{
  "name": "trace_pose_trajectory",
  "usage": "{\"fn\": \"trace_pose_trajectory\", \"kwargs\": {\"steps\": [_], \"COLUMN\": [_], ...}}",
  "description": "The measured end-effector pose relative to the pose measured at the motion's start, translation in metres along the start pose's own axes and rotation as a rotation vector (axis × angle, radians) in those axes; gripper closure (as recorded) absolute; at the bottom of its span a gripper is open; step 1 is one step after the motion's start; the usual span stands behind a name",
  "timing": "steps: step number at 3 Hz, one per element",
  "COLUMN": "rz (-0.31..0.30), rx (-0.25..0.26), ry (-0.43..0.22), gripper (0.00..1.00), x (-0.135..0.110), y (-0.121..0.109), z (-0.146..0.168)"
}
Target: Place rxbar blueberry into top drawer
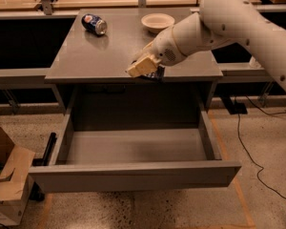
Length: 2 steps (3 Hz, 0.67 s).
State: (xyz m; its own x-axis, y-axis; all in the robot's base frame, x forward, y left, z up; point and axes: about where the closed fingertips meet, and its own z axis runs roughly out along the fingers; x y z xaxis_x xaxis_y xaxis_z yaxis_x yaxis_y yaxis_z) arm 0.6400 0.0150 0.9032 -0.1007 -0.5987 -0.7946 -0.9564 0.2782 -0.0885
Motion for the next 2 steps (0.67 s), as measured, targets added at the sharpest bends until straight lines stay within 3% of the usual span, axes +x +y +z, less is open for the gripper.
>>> {"fn": "trace_pose_trajectory", "kwargs": {"steps": [1, 2], "rz": [0.057, 0.108], "rx": [-0.013, -0.077], "ry": [0.049, 0.13], "gripper": [1.0, 1.0], "x": [0.021, 0.058], "y": [0.072, 0.119], "z": [-0.061, -0.062]}}
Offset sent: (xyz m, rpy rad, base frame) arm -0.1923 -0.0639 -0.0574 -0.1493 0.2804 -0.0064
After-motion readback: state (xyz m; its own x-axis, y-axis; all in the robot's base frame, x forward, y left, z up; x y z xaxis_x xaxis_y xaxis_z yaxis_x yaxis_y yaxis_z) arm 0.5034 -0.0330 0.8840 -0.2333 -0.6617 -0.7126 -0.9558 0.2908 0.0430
